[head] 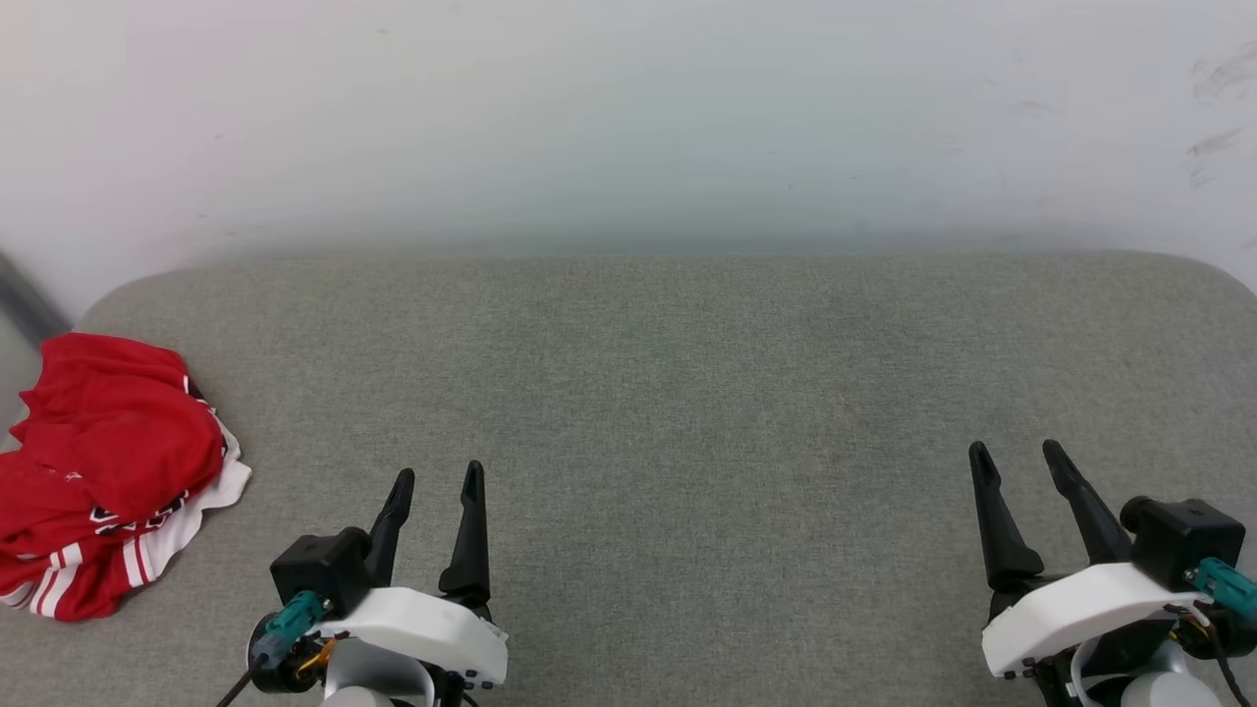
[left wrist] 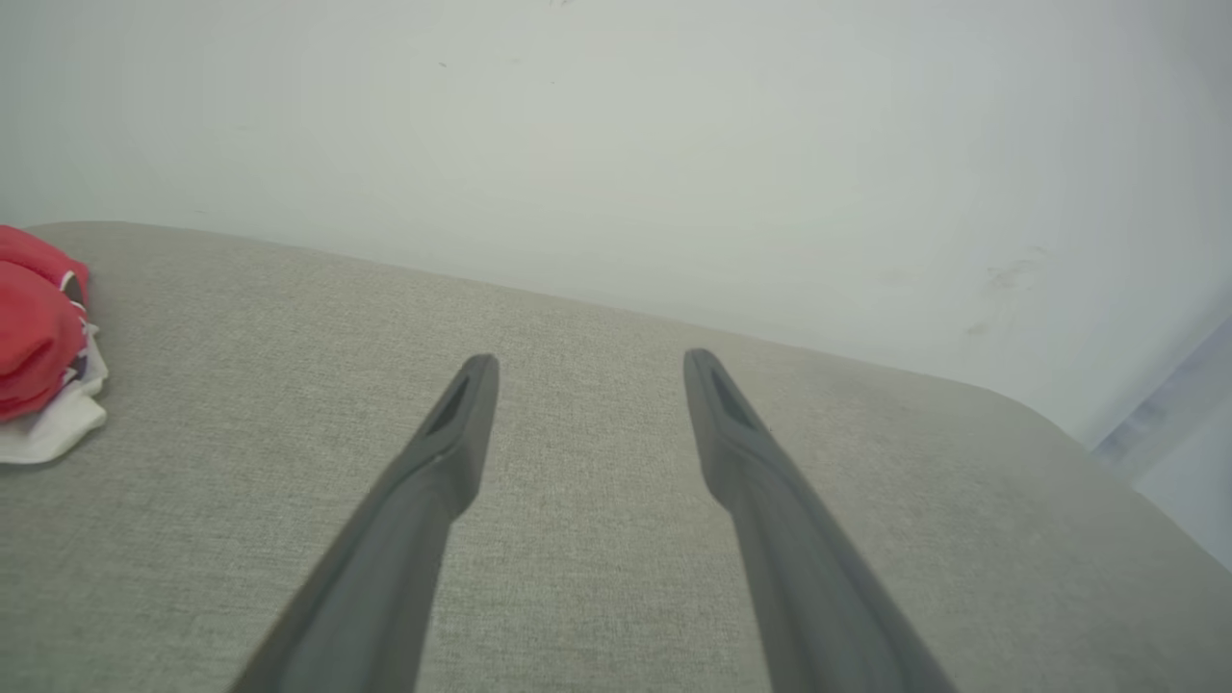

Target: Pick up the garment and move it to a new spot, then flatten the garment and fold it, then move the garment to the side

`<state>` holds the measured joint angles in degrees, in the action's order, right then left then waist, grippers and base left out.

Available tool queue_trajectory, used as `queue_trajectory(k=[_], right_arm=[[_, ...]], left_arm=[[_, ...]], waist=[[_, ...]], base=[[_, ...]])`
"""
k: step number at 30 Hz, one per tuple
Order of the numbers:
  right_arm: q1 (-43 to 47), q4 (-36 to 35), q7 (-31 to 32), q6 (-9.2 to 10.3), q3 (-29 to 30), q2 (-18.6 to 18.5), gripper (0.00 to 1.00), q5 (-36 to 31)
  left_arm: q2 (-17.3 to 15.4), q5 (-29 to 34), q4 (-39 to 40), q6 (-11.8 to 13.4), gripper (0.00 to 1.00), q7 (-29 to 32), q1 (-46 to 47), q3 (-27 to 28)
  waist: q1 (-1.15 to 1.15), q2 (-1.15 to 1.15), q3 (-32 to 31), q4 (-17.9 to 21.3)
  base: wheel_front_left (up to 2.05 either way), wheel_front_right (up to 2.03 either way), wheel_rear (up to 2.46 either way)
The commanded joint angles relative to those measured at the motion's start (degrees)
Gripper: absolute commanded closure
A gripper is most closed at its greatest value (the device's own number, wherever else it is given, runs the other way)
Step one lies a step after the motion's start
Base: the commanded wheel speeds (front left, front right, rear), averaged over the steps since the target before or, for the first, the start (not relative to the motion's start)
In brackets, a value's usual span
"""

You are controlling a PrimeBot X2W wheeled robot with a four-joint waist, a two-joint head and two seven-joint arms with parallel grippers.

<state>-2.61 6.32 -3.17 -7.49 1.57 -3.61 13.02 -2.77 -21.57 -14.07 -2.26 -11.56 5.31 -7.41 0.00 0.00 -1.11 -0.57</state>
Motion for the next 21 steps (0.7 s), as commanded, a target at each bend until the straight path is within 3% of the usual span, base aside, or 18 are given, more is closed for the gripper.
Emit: queue_trajectory(k=[1,21], right_arm=[[-0.19,-0.63,-0.11,0.00,0.00,0.11,0.00,-1.62],[0.36,-1.06,-0.56,0.01,0.62,0.67,0.00,-9.02]], left_arm=[[-0.14,1.51,-0.09,0.33,0.00,-0.52,1.04,-0.29],[-0.15,9.92,-1.33,2.15,0.00,-2.81,1.11,-0.65]], waist=[[0.00,0.00,-0.03,-0.03],[0.00,0.00,-0.45,-0.28]], base=[[0.00,0.00,0.00],[0.00,0.00,0.00]])
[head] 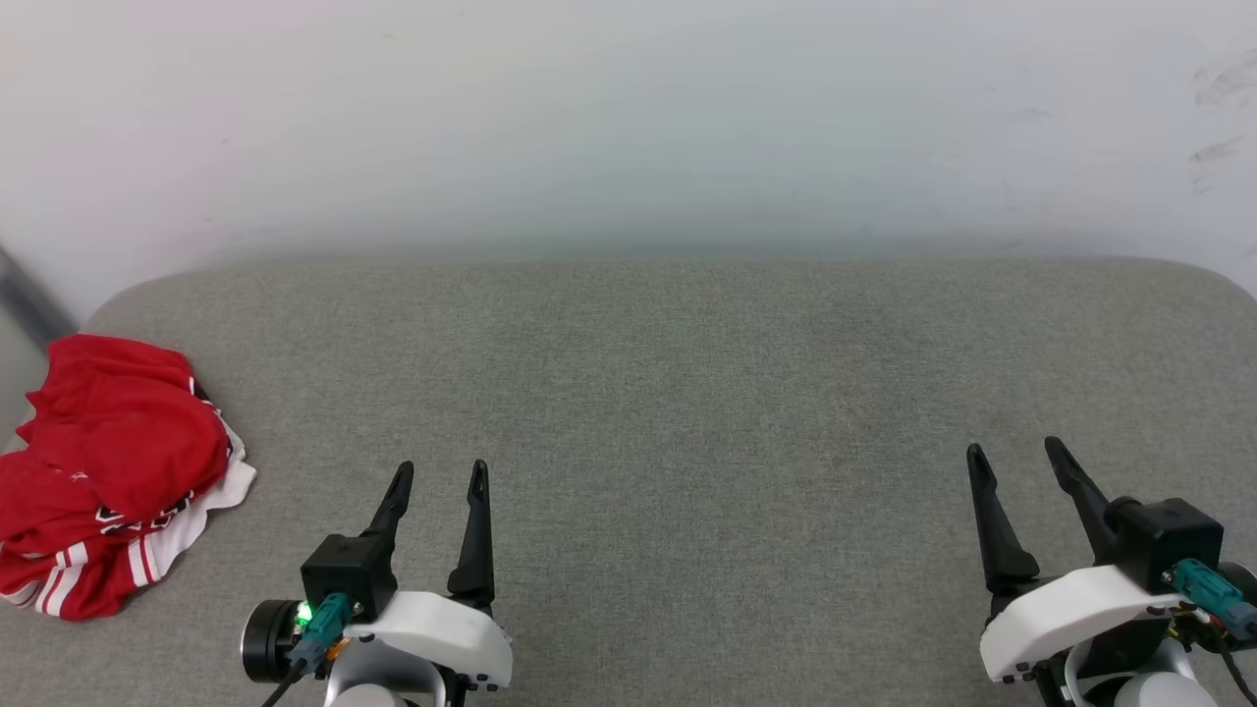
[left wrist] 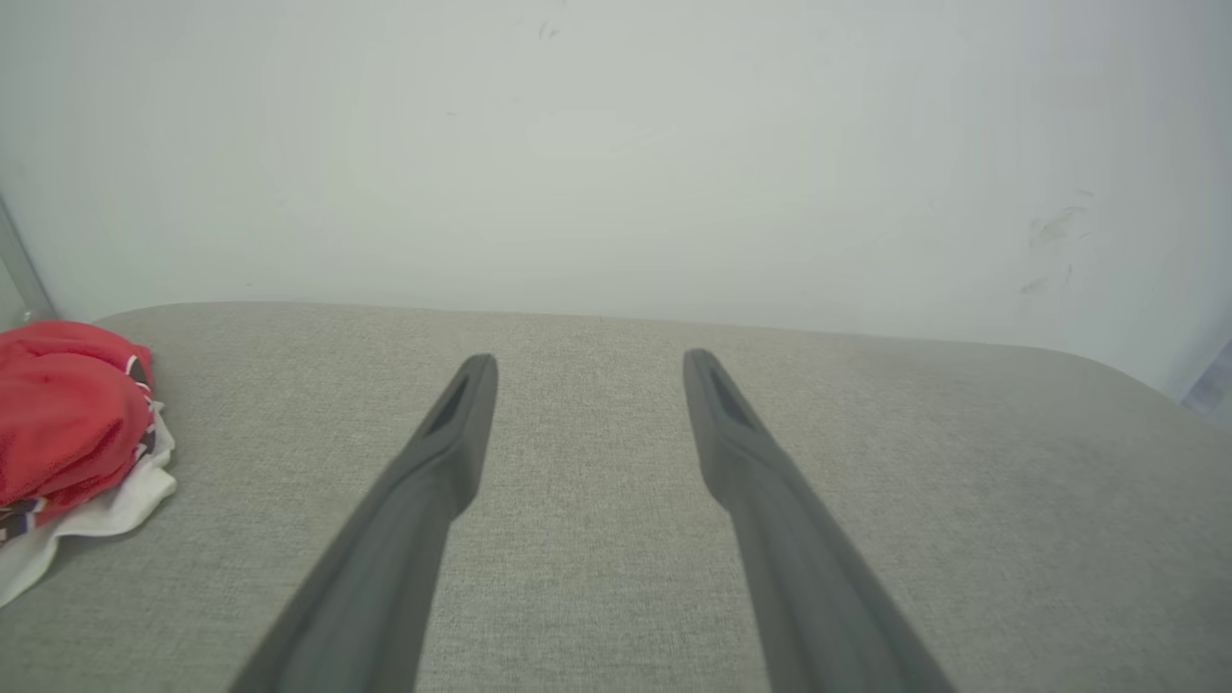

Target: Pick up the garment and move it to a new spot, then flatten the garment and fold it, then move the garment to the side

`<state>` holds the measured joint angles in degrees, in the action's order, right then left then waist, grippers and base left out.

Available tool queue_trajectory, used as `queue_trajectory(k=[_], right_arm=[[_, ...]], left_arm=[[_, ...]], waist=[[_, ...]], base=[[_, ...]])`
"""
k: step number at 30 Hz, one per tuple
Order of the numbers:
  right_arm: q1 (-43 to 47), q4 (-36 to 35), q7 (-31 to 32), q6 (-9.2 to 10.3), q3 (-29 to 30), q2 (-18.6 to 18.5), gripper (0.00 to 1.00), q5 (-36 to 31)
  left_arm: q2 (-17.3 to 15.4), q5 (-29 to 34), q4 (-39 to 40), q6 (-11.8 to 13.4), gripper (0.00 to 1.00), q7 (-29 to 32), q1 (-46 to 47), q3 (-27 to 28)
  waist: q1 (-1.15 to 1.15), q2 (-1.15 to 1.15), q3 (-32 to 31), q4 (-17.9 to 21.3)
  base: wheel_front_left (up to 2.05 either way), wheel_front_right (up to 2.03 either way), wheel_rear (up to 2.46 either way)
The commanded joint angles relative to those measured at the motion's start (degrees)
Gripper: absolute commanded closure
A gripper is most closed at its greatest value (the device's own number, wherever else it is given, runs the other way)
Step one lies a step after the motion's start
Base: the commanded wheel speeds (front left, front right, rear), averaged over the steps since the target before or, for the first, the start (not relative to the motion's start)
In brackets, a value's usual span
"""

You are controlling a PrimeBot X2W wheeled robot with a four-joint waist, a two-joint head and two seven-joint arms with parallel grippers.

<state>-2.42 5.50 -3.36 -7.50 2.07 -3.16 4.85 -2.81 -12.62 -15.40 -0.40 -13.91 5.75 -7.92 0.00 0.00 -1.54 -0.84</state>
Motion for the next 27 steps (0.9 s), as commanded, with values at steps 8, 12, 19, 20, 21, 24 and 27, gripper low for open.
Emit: queue_trajectory(k=[8,12,19,20,21,24,27], right_arm=[[-0.06,0.66,-0.99,0.02,0.72,0.31,0.00,-2.00],[-0.41,1.23,-1.33,0.02,1.49,0.33,0.00,-0.81],[-0.86,2.16,-1.76,0.02,2.46,0.34,0.00,1.08],[-0.90,2.25,-1.74,0.02,2.53,0.34,0.00,1.25],[-0.94,2.33,-1.80,0.02,2.56,0.34,0.00,1.26],[-0.99,2.55,-1.93,0.02,2.55,0.34,0.00,1.32],[-1.00,2.81,-1.97,0.02,2.58,0.34,0.00,1.55]], left_arm=[[-0.13,3.60,-0.27,0.54,0.00,-1.24,0.61,-0.50],[-0.13,3.51,-0.41,0.69,0.00,-1.43,0.66,-0.47],[-0.12,2.74,-0.82,0.54,0.00,-1.38,1.03,0.03],[-0.12,2.64,-0.84,0.57,0.00,-1.37,1.12,0.05],[-0.12,2.58,-0.87,0.61,0.00,-1.37,1.17,0.06],[-0.12,2.49,-0.98,0.49,0.00,-1.36,1.27,0.30],[-0.11,2.48,-1.09,0.38,0.00,-1.31,1.35,0.36]], waist=[[0.00,0.00,-0.12,-0.04],[0.00,0.00,-0.10,-0.06],[0.00,0.00,-0.10,-0.17],[0.00,0.00,-0.10,-0.19],[0.00,0.00,-0.09,-0.20],[0.00,0.00,-0.07,-0.20],[0.00,0.00,-0.03,-0.23]], base=[[0.00,0.00,0.00],[0.00,0.00,0.00],[0.00,0.00,0.00],[0.00,0.00,0.00],[0.00,0.00,0.00],[0.00,0.00,0.00],[0.00,0.00,0.00]])
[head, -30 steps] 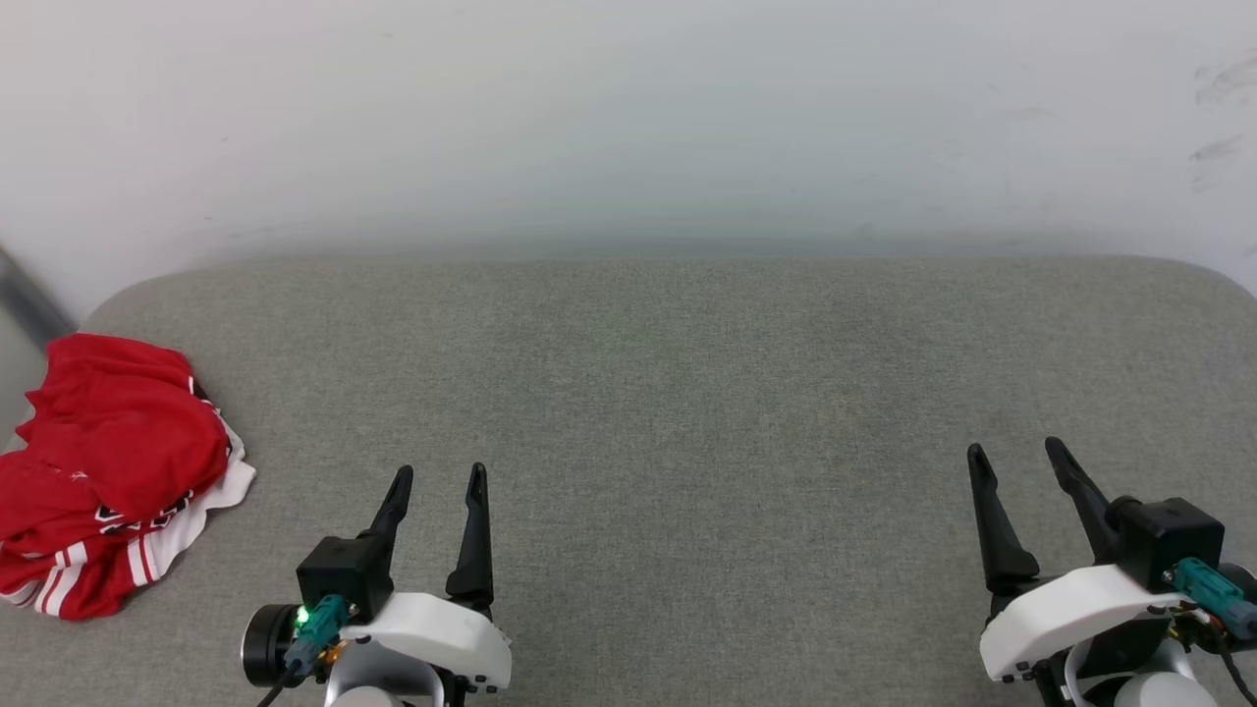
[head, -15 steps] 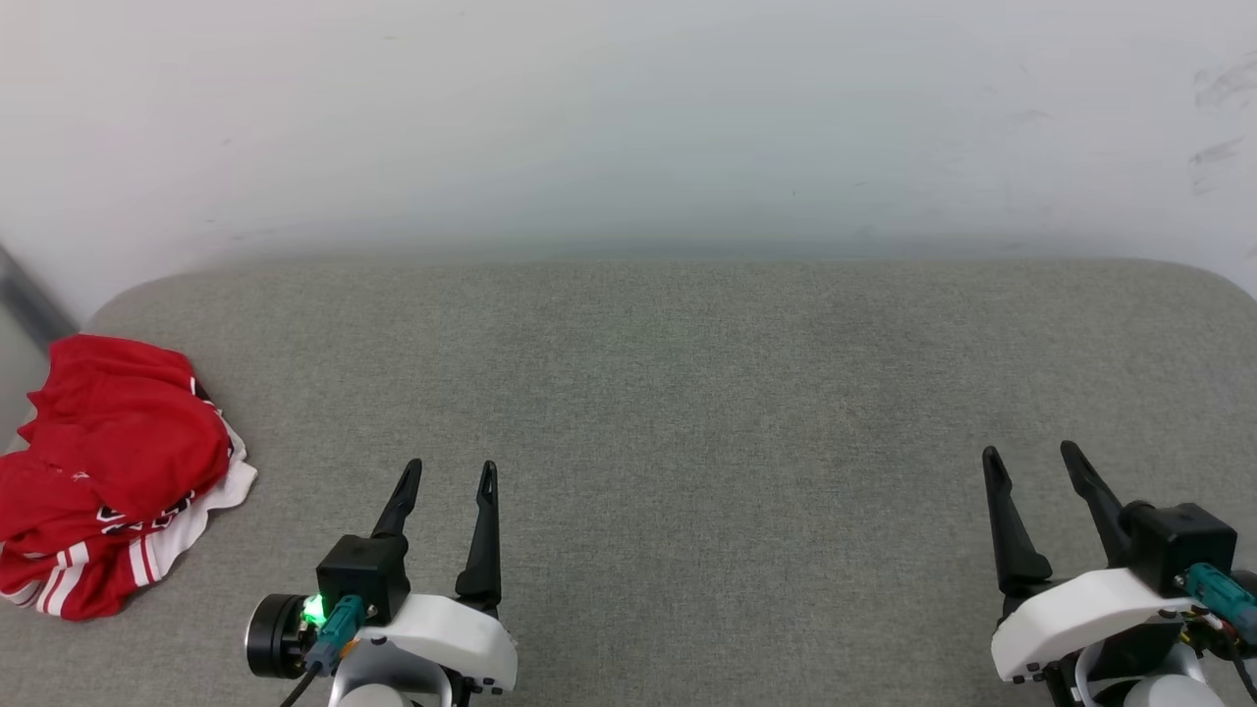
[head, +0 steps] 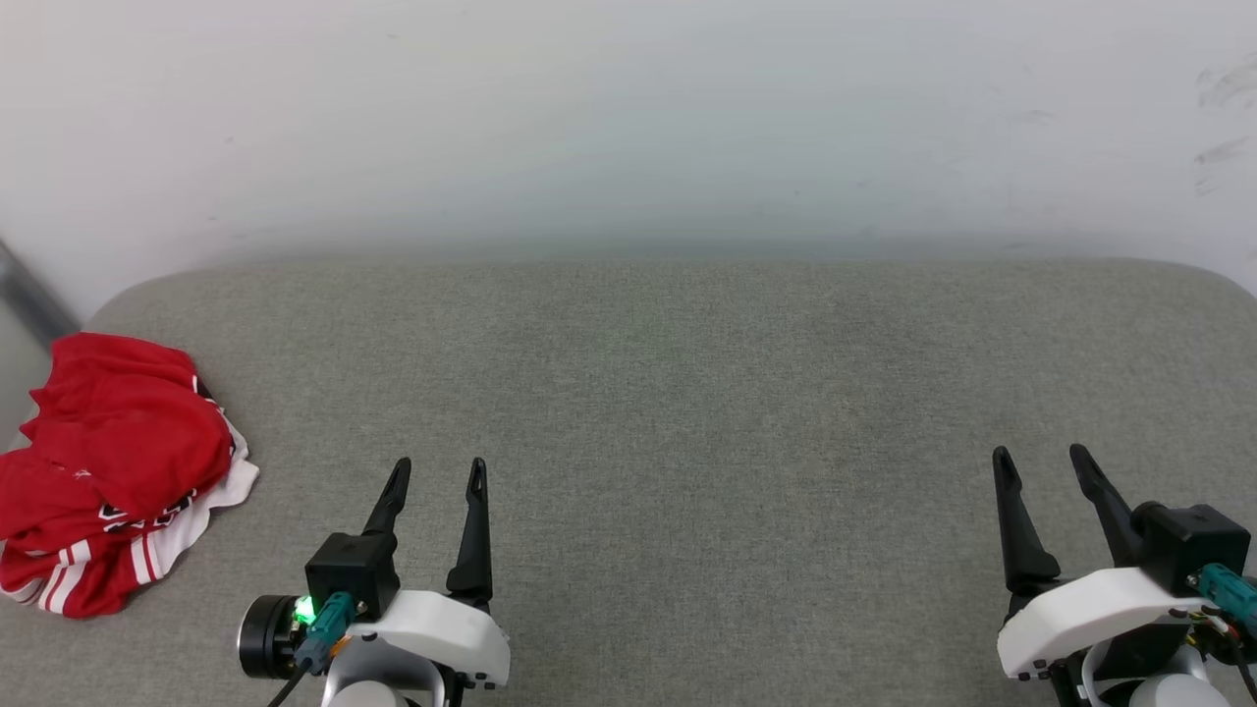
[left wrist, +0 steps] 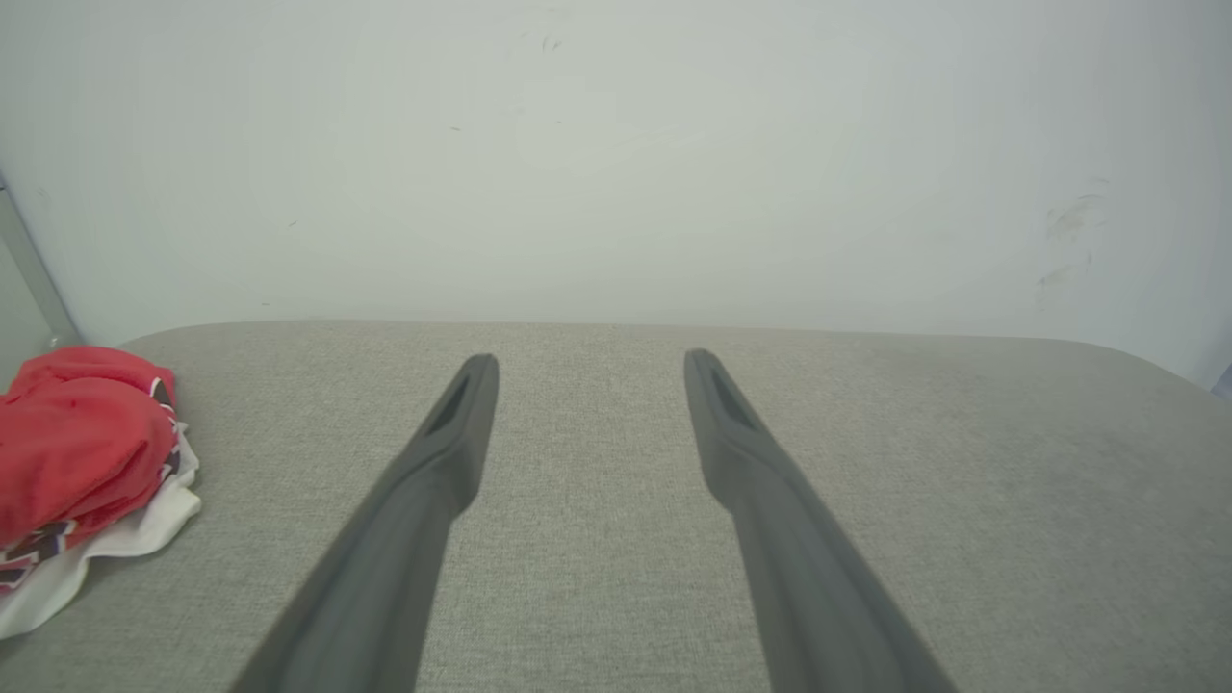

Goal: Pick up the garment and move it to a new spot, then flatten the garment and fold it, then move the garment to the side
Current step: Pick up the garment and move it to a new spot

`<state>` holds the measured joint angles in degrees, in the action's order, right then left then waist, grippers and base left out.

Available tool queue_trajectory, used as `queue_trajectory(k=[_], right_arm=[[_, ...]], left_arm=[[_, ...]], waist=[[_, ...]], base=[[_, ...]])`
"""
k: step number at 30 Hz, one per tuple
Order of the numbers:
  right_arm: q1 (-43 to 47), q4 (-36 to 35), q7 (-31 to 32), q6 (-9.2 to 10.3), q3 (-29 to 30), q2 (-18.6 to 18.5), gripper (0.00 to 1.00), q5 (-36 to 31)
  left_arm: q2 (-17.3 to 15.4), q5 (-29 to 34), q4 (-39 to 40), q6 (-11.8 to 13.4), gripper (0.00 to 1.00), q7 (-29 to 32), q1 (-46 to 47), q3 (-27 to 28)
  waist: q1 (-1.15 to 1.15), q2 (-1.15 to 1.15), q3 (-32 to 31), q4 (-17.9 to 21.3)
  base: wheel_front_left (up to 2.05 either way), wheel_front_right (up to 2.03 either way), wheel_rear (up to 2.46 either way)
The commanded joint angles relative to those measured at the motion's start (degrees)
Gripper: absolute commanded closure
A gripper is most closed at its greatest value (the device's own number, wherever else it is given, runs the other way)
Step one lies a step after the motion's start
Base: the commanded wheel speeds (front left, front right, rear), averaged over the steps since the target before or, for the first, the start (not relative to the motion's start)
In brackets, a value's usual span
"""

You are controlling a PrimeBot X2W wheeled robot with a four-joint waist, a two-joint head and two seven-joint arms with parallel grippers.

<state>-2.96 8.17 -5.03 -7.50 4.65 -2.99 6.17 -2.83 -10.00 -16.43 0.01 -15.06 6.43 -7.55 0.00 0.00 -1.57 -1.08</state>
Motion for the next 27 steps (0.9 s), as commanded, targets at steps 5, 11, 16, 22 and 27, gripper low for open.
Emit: queue_trajectory(k=[5,11,16,22,27], right_arm=[[-0.68,0.45,-0.42,0.02,-0.07,0.17,0.00,0.16],[-0.70,0.63,-0.37,0.02,-0.29,0.17,0.00,-0.11],[-0.55,-0.09,-0.08,0.02,-0.76,0.17,0.00,-0.44],[-0.55,-1.92,0.53,0.02,-1.60,0.16,0.00,-0.18],[-0.87,-3.04,0.81,0.02,-2.67,0.15,0.00,-0.41]], left_arm=[[-0.09,-0.14,-0.39,-0.06,0.00,-0.17,0.80,0.04],[-0.09,-0.18,-0.79,-0.02,0.00,-0.17,0.93,0.44],[-0.09,-1.12,-0.72,0.37,0.00,-0.17,1.23,0.84],[-0.28,-1.18,0.05,0.39,0.00,-0.17,1.49,2.16],[-1.04,-0.75,0.52,0.48,0.00,-0.17,1.83,3.38]], waist=[[0.00,0.00,0.08,-0.08],[0.00,0.00,0.16,-0.50],[0.00,0.00,0.30,-2.39],[0.00,0.00,0.77,-8.45],[0.00,0.00,1.11,-14.09]], base=[[0.00,0.00,0.00],[0.00,0.00,0.00],[0.00,0.00,0.00],[0.00,0.00,0.00],[0.00,0.00,0.00]])
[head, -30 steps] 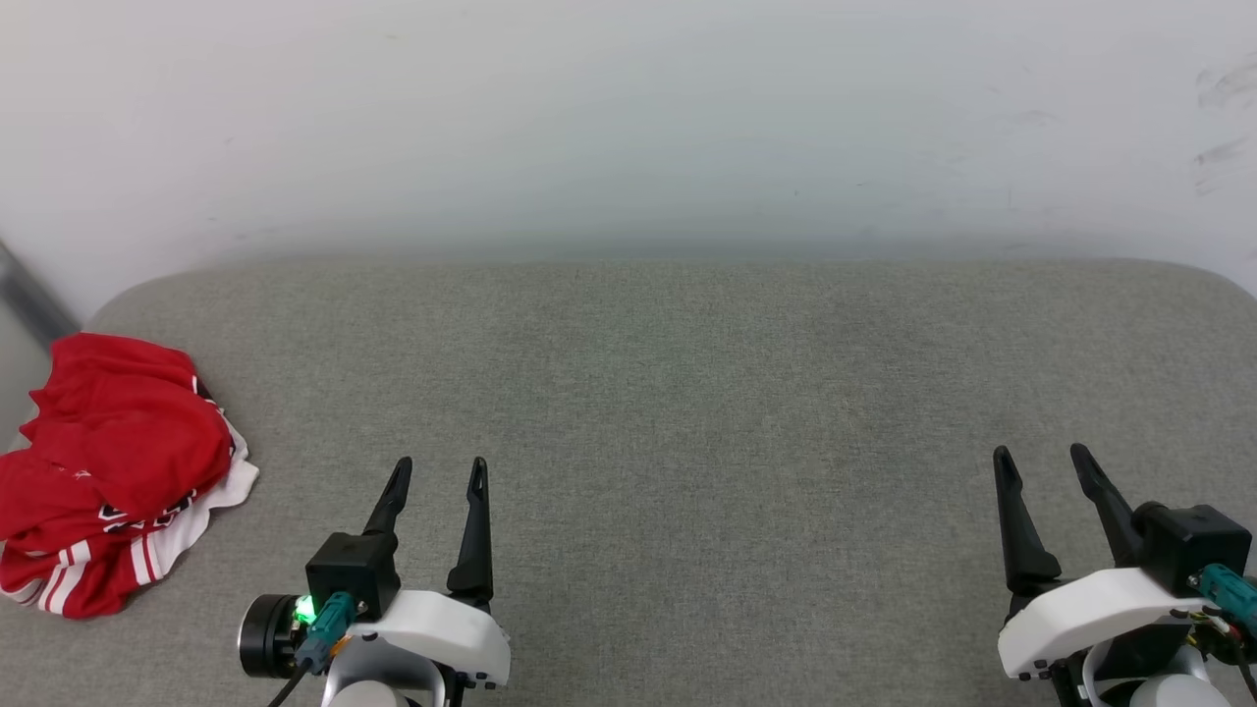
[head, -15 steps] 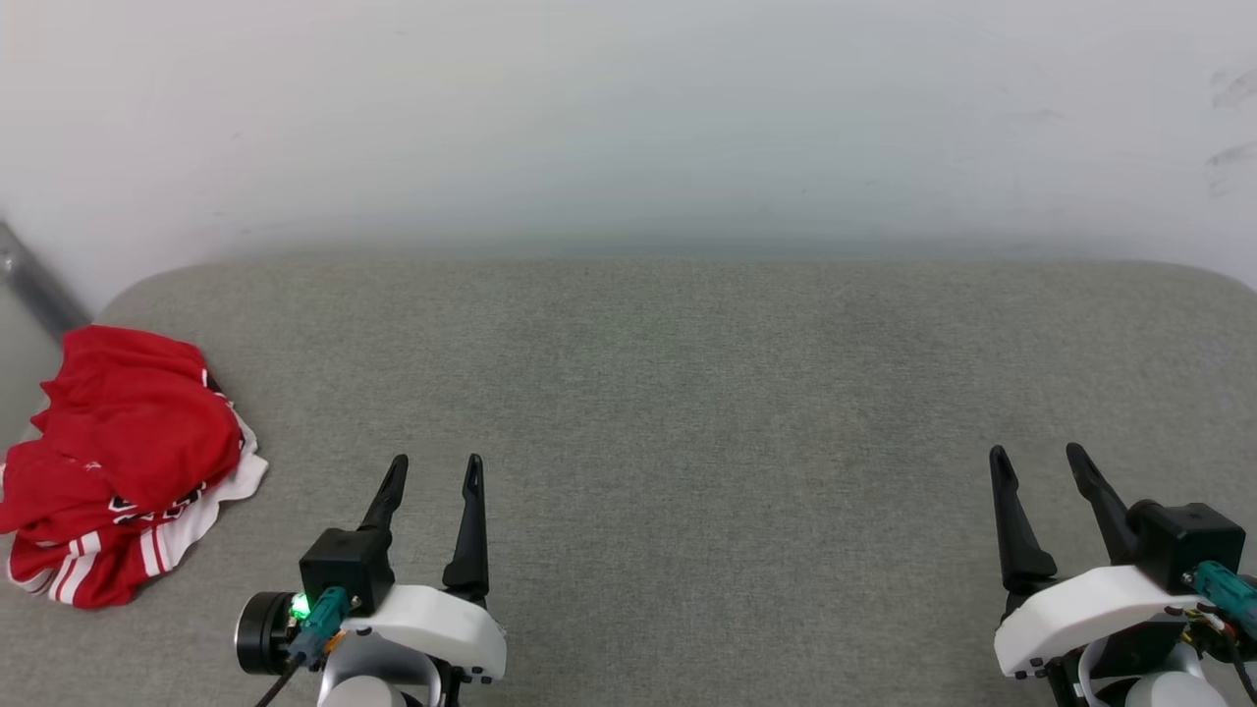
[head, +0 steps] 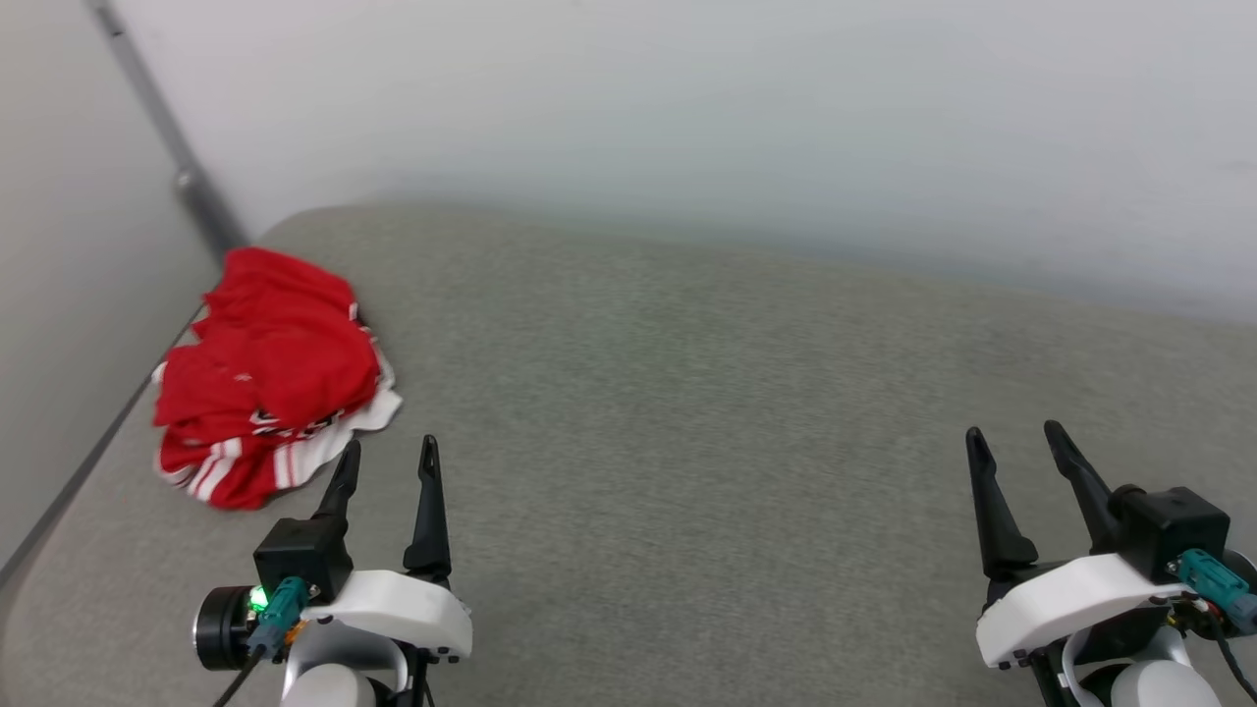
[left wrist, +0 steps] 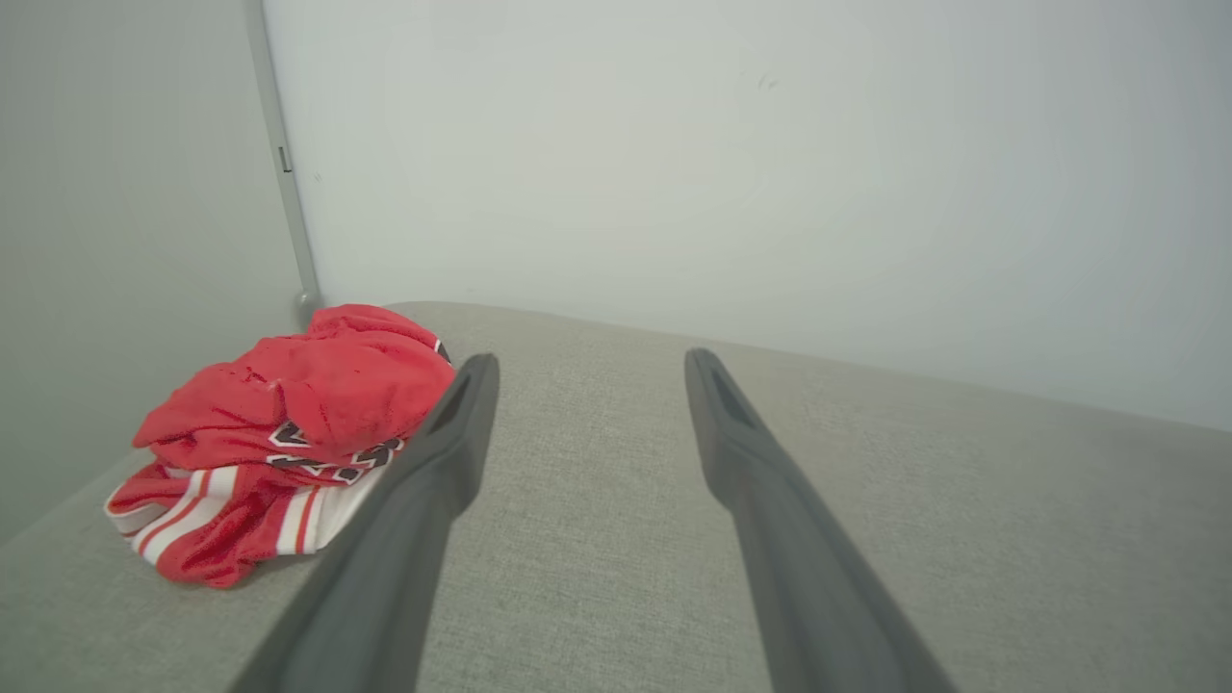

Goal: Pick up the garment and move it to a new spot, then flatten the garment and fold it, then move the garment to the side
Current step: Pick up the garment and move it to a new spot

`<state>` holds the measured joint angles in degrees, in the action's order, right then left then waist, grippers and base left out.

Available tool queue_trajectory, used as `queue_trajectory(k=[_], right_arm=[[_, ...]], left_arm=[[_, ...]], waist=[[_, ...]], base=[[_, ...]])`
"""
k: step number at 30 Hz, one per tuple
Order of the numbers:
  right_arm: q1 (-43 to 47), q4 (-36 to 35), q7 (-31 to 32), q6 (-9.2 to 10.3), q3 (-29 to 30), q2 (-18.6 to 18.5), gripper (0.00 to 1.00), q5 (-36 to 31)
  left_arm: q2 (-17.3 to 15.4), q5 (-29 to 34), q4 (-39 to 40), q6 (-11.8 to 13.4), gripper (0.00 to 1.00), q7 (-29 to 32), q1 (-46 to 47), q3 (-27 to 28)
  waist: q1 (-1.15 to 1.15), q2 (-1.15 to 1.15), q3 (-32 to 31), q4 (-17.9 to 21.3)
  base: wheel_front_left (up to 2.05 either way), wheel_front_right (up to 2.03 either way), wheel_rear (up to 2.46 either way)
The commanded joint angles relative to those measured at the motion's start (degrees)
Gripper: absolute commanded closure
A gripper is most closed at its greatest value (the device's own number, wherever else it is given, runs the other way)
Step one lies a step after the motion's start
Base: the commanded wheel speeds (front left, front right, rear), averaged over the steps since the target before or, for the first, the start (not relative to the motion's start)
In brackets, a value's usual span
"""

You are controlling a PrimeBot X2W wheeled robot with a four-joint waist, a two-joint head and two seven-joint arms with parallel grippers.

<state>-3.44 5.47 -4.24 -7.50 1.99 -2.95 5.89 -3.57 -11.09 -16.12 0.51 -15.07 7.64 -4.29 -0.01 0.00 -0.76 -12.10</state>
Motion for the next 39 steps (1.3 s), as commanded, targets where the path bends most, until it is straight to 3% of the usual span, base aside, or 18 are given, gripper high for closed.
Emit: queue_trajectory(k=[1,9,19,29,32,39], right_arm=[[-0.52,-0.41,0.18,0.02,-0.59,0.11,0.00,0.12],[-1.32,-1.82,0.79,0.03,-3.47,0.08,0.00,-0.09],[-1.60,-2.35,1.66,0.02,-4.46,0.08,0.00,-0.62],[-3.06,-3.24,3.16,0.02,-5.72,0.08,0.00,-1.37],[-4.23,-4.09,3.70,0.03,-5.87,0.06,0.00,-1.95],[-8.41,-6.29,4.97,0.02,-7.27,-1.11,0.00,-1.82]], left_arm=[[-0.49,0.31,0.40,0.13,0.00,-0.16,0.56,0.51],[-1.17,-0.44,1.60,0.30,0.00,-0.16,-0.43,3.05],[-0.70,-0.91,1.97,0.26,0.00,-0.16,-2.01,4.46],[-1.42,-0.87,1.78,0.23,0.00,-0.11,2.32,5.27],[-2.51,-1.24,1.58,-0.23,0.00,1.37,7.34,5.38],[-8.41,-2.42,1.23,-1.63,0.00,10.44,23.30,7.03]], waist=[[0.01,0.00,0.35,-4.04],[0.01,0.00,1.15,-11.41],[0.01,0.00,1.66,-13.98],[0.01,0.00,3.83,-11.33],[0.01,0.00,5.75,-9.68],[0.01,0.00,12.85,-4.11]], base=[[0.00,0.00,0.00],[0.00,0.00,0.00],[0.00,0.00,0.00],[0.00,0.00,0.00],[0.00,0.00,0.00],[0.00,0.00,0.00]])
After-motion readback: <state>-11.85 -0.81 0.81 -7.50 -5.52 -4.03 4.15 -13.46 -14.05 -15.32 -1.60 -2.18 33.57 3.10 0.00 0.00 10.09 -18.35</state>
